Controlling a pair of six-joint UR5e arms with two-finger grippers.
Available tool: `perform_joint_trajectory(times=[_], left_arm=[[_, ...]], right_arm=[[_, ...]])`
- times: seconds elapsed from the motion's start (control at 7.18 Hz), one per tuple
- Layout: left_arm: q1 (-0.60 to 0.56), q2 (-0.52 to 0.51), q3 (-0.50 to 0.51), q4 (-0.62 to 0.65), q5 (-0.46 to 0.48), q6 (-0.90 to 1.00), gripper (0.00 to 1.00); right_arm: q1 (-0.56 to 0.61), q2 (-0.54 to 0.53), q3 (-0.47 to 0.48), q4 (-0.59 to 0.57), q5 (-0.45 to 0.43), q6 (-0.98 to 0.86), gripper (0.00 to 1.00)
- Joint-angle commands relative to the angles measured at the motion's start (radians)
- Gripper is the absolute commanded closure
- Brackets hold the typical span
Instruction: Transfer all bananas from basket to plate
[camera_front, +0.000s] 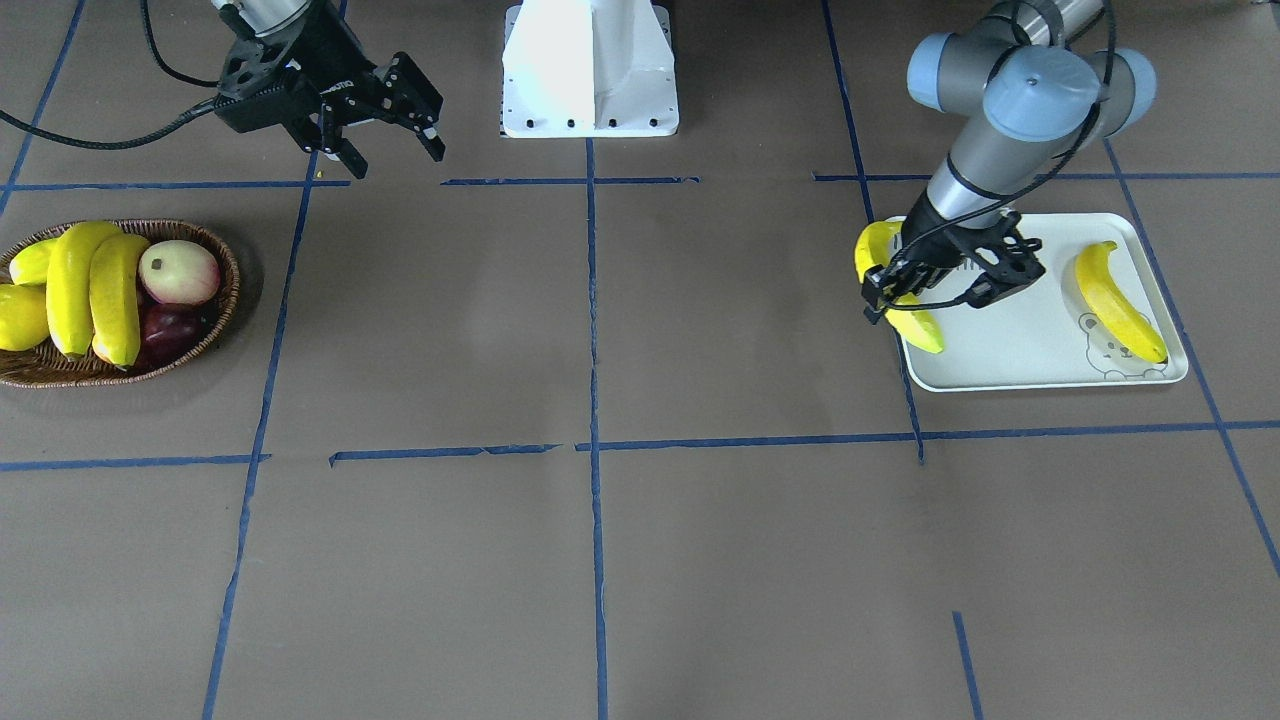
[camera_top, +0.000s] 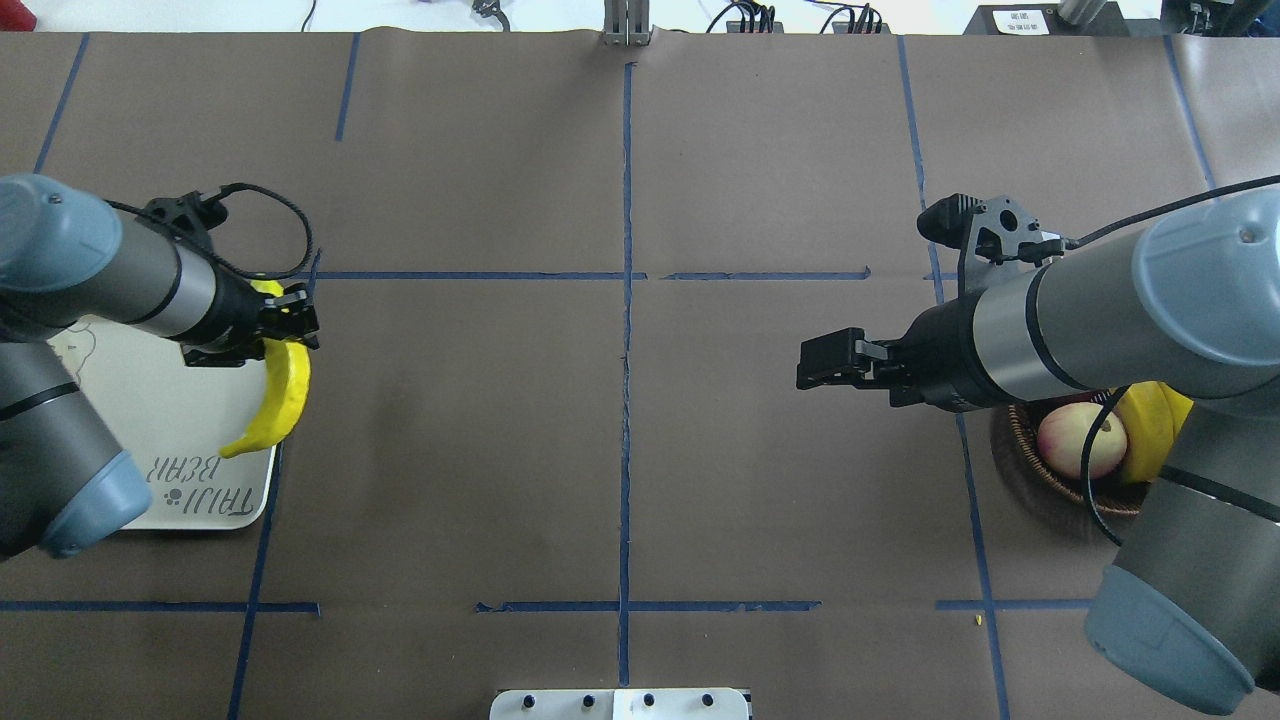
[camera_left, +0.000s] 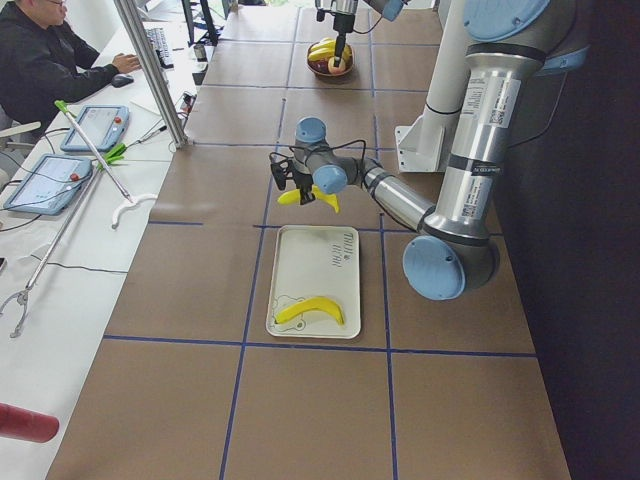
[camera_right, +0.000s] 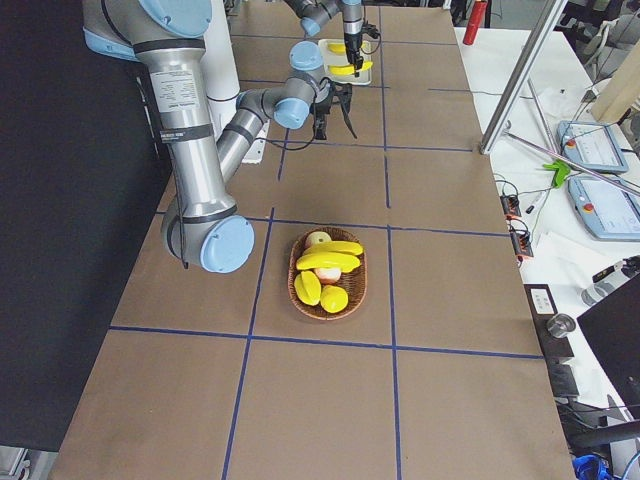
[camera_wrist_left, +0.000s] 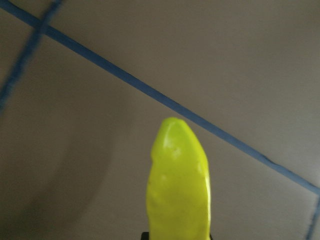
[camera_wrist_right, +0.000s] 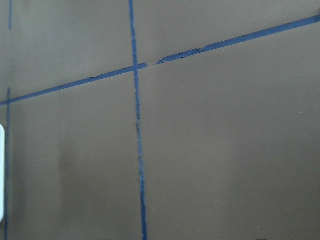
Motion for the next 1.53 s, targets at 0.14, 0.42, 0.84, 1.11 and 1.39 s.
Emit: perform_joint_trajectory(times=[0.14, 0.42, 0.84, 1.11, 1.39], left_arm=[[-0.064, 0.179, -0.006, 0.006, 0.011, 0.161, 1.00], [-0.073, 0.178, 0.064, 0.006, 0.103, 0.208, 1.00], [-0.073, 0.179, 0.095, 0.006, 0.160, 0.240, 1.00], [-0.073, 0.183, 0.104, 0.005, 0.168, 0.351, 0.40], [-0.073, 0.179, 0.107, -0.004, 0.217, 0.375, 0.00]], right_arm=[[0.022, -0.004, 0.006, -0.070, 0.000, -0.042, 0.00], [0.021, -0.001, 0.006, -0.070, -0.001, -0.042, 0.00], [0.021, -0.001, 0.002, -0.068, -0.004, -0.042, 0.00], [0.022, -0.004, 0.003, -0.068, -0.004, -0.042, 0.00], [0.036, -0.042, 0.015, -0.065, 0.000, -0.069, 0.00]])
